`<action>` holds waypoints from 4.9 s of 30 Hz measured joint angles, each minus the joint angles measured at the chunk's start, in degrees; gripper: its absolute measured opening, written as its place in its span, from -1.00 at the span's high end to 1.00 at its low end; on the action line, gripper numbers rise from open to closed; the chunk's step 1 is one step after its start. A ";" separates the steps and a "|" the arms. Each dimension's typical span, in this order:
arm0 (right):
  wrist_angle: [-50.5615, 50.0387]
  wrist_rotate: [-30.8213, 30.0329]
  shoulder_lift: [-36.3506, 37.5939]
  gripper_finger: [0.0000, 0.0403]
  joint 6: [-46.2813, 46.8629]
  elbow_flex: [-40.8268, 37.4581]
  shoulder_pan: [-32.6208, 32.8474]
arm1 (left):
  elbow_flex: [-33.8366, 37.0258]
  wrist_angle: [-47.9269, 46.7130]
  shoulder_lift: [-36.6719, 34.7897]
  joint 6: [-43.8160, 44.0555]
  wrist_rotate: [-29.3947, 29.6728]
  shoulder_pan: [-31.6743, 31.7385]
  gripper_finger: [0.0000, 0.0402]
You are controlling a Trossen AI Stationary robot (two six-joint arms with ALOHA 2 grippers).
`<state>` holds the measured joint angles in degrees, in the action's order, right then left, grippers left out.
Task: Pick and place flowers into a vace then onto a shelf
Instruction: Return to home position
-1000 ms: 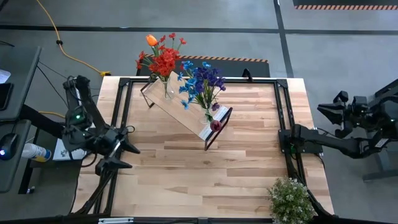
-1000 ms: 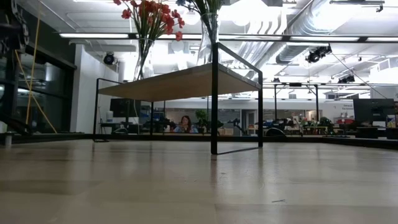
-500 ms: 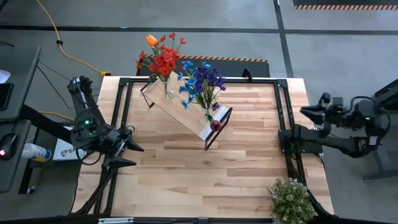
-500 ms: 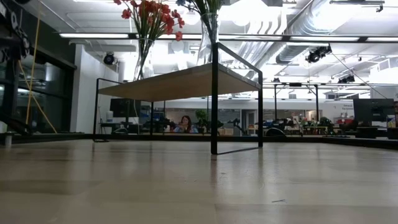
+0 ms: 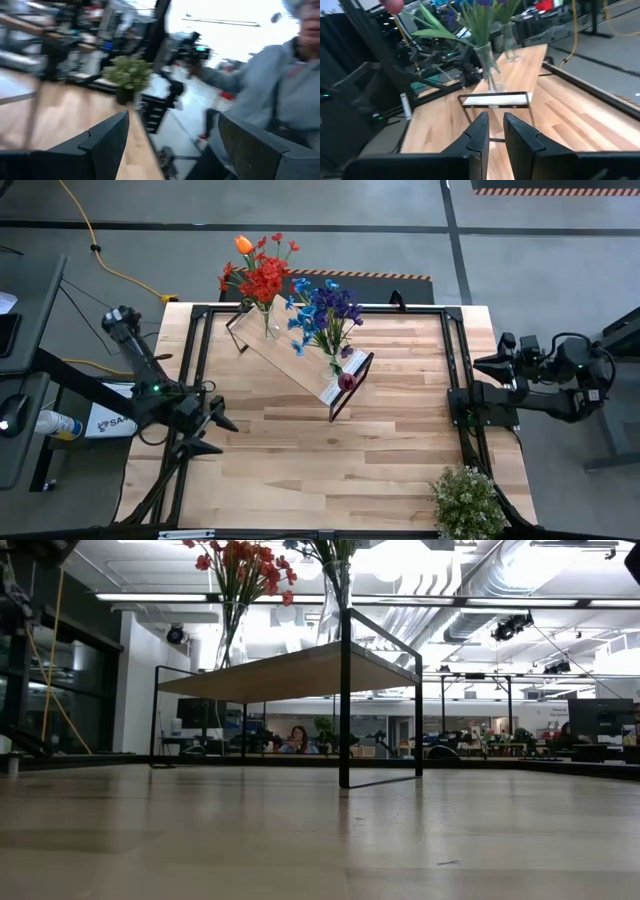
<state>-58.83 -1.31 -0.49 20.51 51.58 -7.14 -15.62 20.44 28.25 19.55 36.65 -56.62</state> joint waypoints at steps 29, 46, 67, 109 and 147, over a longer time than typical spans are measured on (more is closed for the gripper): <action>-3.93 -0.98 0.09 0.76 -4.04 5.22 0.42 | 3.90 -12.53 -15.82 -3.06 -40.20 33.01 -0.68; 22.47 3.28 0.20 0.76 -5.56 -14.82 0.44 | 11.67 -14.99 -28.02 -2.82 -42.40 32.98 -0.68; 43.02 5.03 0.20 0.77 -4.02 -31.26 0.44 | 11.67 -16.58 -27.87 -3.86 -45.62 32.96 -0.68; 61.25 6.97 0.15 0.73 -4.00 -47.63 0.42 | 11.63 -27.47 -27.85 -14.58 -33.47 33.01 -0.68; 64.95 -1.32 -0.15 0.74 -8.33 -51.00 0.42 | 12.55 -24.77 -24.22 -14.97 -21.89 33.05 -0.68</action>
<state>6.12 -2.63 -0.64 12.18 0.58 -6.72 -3.07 -4.33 4.03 4.59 14.77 -23.57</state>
